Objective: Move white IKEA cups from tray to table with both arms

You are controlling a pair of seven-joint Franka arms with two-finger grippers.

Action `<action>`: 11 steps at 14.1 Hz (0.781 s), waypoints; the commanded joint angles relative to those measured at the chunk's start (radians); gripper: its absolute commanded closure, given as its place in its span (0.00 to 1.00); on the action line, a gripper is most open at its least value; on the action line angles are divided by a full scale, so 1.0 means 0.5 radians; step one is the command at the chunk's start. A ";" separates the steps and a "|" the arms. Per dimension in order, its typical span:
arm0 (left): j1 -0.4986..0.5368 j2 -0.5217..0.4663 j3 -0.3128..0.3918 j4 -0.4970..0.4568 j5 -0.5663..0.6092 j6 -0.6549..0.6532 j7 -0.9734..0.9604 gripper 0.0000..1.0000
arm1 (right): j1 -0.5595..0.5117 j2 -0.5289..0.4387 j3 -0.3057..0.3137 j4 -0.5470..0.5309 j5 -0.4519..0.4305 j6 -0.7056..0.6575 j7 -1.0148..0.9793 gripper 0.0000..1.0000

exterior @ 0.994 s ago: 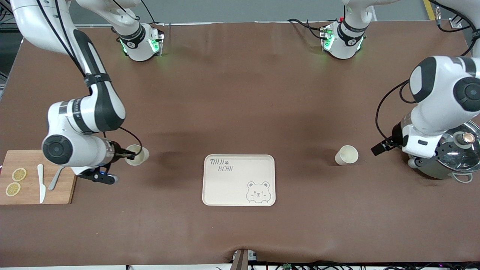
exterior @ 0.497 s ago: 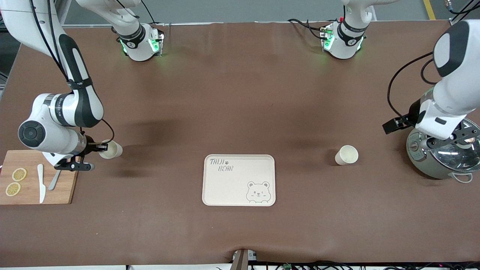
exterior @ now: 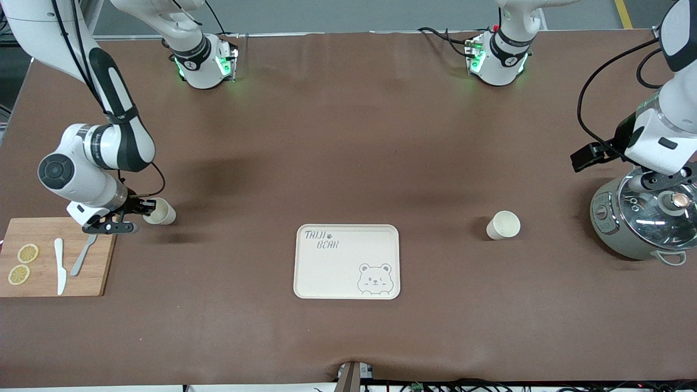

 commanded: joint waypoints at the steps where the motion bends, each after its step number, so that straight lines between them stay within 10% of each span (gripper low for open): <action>1: 0.005 -0.060 -0.004 0.042 0.014 -0.128 0.079 0.00 | -0.013 -0.058 0.010 -0.094 0.038 0.074 -0.039 1.00; 2: 0.005 -0.088 0.000 0.036 0.014 -0.143 0.110 0.00 | -0.013 -0.058 0.010 -0.091 0.038 0.062 -0.036 0.88; 3: 0.005 -0.112 0.000 0.036 0.014 -0.177 0.140 0.00 | -0.016 -0.058 0.010 -0.079 0.038 0.056 -0.033 0.16; 4: 0.005 -0.134 0.000 0.030 0.014 -0.186 0.147 0.00 | -0.019 -0.058 0.010 -0.073 0.038 0.050 -0.030 0.00; 11: 0.020 -0.354 0.000 -0.087 -0.096 -0.177 0.147 0.00 | -0.025 -0.019 0.041 0.705 0.108 -0.863 -0.033 0.00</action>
